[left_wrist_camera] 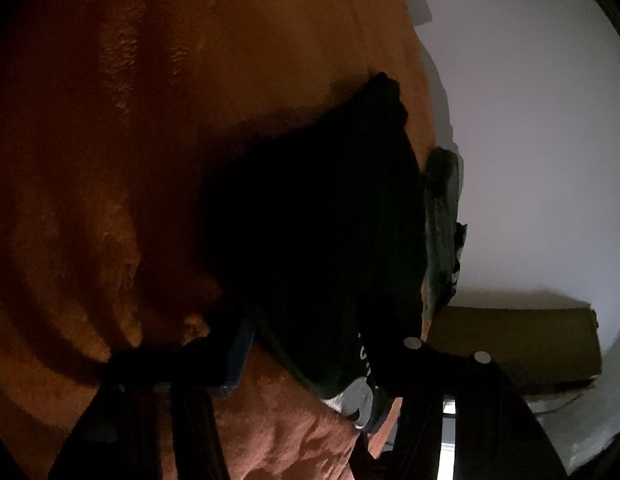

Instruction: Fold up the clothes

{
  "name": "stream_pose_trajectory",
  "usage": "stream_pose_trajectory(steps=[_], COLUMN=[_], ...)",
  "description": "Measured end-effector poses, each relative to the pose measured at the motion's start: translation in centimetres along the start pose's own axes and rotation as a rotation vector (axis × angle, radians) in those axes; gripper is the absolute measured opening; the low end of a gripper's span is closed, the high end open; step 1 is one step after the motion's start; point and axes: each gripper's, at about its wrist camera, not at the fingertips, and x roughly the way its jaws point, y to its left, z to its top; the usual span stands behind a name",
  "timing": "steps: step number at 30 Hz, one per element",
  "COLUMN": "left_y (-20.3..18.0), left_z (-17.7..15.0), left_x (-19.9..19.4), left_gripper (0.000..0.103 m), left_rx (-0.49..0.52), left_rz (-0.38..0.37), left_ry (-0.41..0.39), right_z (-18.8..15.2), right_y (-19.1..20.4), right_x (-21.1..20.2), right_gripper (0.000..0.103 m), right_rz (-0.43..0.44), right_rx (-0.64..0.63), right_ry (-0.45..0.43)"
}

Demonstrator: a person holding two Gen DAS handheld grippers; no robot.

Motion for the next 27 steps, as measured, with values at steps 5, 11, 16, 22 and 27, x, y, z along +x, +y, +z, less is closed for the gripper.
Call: stream_pose_trajectory(steps=[5,11,16,22,27], left_y=[-0.7,0.6,0.9,3.8,4.4], left_z=[0.8,1.1,0.6,0.6,1.1], left_x=[1.9,1.2,-2.2,-5.6,-6.9], left_gripper=[0.018,0.004,0.004,0.003,0.005], left_rx=[-0.012,-0.083,-0.04,-0.09,-0.077], left_rz=[0.012,-0.003,0.004,0.022,-0.005], left_ry=[-0.042,-0.047,-0.078,-0.104,-0.078], right_z=[0.6,-0.3,-1.2,-1.4,-1.1], right_y=[0.7,-1.1,-1.3,-2.2,-3.9], right_x=[0.7,-1.4,-5.7,-8.8,-8.9], right_gripper=[0.007,0.003,0.001,0.0,0.002], right_rz=[-0.04,-0.08,-0.107,-0.132,-0.125], right_rx=[0.029,0.113,0.074,0.046,0.078], right_ry=[-0.042,-0.093,-0.142,-0.18,-0.097])
